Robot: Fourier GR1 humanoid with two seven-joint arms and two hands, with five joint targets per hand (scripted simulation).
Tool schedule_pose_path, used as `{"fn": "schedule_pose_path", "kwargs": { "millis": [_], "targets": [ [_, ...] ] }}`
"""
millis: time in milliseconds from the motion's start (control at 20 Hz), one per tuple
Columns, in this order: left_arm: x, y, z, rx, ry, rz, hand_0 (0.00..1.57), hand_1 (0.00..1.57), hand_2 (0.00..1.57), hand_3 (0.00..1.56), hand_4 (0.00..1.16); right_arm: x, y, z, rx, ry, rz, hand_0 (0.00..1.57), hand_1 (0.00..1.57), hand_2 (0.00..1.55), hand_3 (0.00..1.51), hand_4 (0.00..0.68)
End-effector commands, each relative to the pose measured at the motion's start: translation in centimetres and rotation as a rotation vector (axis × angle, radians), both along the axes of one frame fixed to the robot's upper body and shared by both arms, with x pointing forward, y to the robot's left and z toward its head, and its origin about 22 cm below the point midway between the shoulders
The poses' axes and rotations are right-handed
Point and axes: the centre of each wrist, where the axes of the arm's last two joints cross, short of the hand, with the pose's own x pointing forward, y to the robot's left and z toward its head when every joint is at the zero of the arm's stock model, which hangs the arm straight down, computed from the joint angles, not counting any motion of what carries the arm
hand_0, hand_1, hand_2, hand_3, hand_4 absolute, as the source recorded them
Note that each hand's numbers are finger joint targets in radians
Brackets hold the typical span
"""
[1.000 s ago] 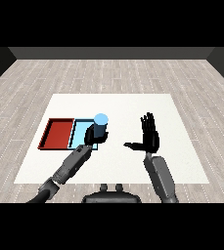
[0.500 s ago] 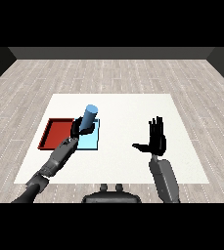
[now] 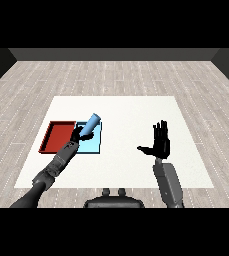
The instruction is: Pick the blue can and put it in the blue box
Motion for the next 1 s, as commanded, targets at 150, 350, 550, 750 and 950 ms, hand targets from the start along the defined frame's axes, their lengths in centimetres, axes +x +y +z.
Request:
{"fn": "schedule_pose_path", "kwargs": {
  "millis": [150, 350, 550, 750, 950],
  "targets": [
    [-1.4, -1.2, -3.2, 0.018, 0.23, 0.128, 0.9, 0.9, 0.82, 0.58, 0.85, 0.9, -1.2, -1.8, 0.003, 0.023, -0.027, 0.0, 0.0, 0.0, 0.0, 0.0],
    [-1.3, -0.9, -3.2, -0.071, 0.199, 0.224, 1.4, 1.4, 1.29, 0.4, 0.63, 0.6, -1.6, -1.0, -0.017, 0.044, -0.036, 0.0, 0.0, 0.0, 0.0, 0.0],
    [-0.5, 0.3, -2.2, -0.034, 0.274, 0.152, 0.0, 0.0, 0.0, 0.0, 0.0, -0.4, 0.7, -1.0, -0.027, 0.024, -0.036, 0.0, 0.0, 0.0, 0.0, 0.0],
    [-0.3, 0.7, -1.9, -0.016, 0.258, 0.146, 0.0, 0.0, 0.0, 0.0, 0.0, 0.2, -0.7, -1.6, -0.007, 0.024, -0.036, 0.0, 0.0, 0.0, 0.0, 0.0],
    [-1.8, 0.6, -3.6, 0.017, 0.211, 0.164, 0.0, 0.0, 0.0, 0.0, 0.0, 0.9, -0.8, -1.5, -0.01, -0.004, -0.005, 0.0, 0.0, 0.0, 0.0, 0.0]
  ]
}}
